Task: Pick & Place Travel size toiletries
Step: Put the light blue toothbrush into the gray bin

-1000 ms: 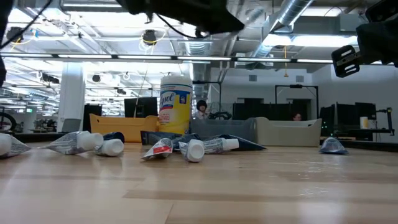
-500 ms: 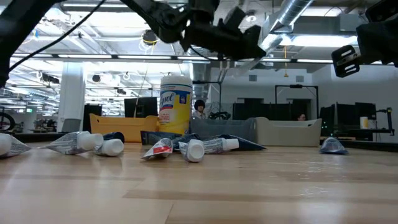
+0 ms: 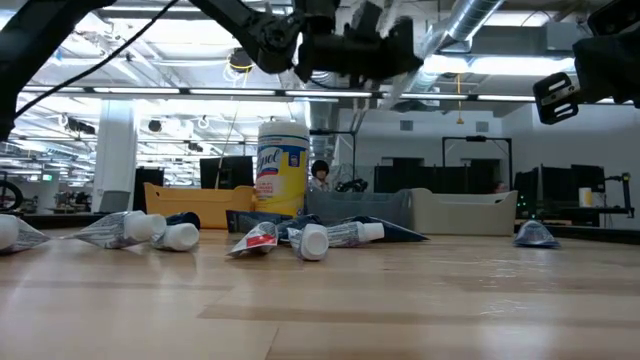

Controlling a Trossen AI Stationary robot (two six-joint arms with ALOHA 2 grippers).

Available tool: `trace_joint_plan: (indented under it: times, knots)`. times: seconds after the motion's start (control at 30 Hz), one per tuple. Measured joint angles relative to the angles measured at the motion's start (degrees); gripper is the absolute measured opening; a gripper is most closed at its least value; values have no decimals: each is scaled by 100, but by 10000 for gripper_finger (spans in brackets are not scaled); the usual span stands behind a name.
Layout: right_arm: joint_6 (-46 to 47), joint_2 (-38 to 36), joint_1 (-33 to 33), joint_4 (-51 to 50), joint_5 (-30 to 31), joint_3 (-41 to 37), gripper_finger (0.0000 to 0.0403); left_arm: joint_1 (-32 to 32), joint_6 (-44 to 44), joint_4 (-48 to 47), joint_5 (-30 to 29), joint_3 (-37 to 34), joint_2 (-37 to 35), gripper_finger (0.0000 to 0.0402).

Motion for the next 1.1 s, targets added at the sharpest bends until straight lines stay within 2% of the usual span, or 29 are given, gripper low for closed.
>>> trace_joint_plan:
  times: [0.4,0.5,0.57,0.67,0.73,0.83,0.9,1.0,1.1]
  knots:
    - [38,0,-2,23,0,0,0,-295,-257,-50,544,-5,-674,33]
    - [435,-1,0,112,0,-2,0,-375,-257,-83,544,-5,-872,33]
    - [1025,0,-3,448,20,-2,0,-433,-258,-123,545,-18,-980,31]
    - [1894,0,-55,1143,563,-2,0,-515,-259,-131,546,-146,-1200,30]
    - [2045,-2,-115,1823,964,13,0,-558,-259,-116,546,-279,-1342,33]
    - [1243,9,-254,2201,1343,164,0,-621,-286,-145,546,-502,-1501,36]
    - [634,-7,-365,2333,1864,367,0,-659,-362,-138,545,-665,-1605,35]
    - [164,36,-542,2169,2600,595,0,-682,-616,-120,546,-865,-1680,32]
    - [-313,207,-721,1971,2851,790,0,-695,-873,-151,545,-1024,-1668,31]
